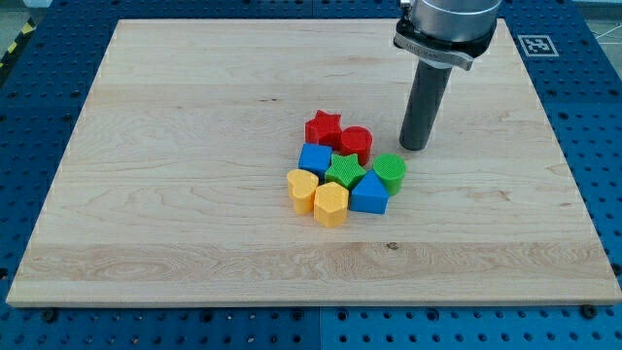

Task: Move the red star slightly left

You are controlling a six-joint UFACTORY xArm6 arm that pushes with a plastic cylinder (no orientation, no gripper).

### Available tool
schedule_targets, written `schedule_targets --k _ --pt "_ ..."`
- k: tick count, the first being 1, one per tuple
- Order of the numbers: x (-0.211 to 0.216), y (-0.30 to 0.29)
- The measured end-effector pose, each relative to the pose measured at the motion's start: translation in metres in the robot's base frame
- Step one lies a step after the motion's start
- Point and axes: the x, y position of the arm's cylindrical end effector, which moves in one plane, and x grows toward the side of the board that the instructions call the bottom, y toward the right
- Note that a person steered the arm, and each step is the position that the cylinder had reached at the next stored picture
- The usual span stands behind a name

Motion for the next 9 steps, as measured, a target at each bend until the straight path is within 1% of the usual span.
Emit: schedule_targets --k 3,4,5,6,9 --pt "0.008 0.000" --pt "0.001 -0.002" --pt "-0.023 -0.024" --pt "-0.023 -0.024" --pt "-0.030 -0.078"
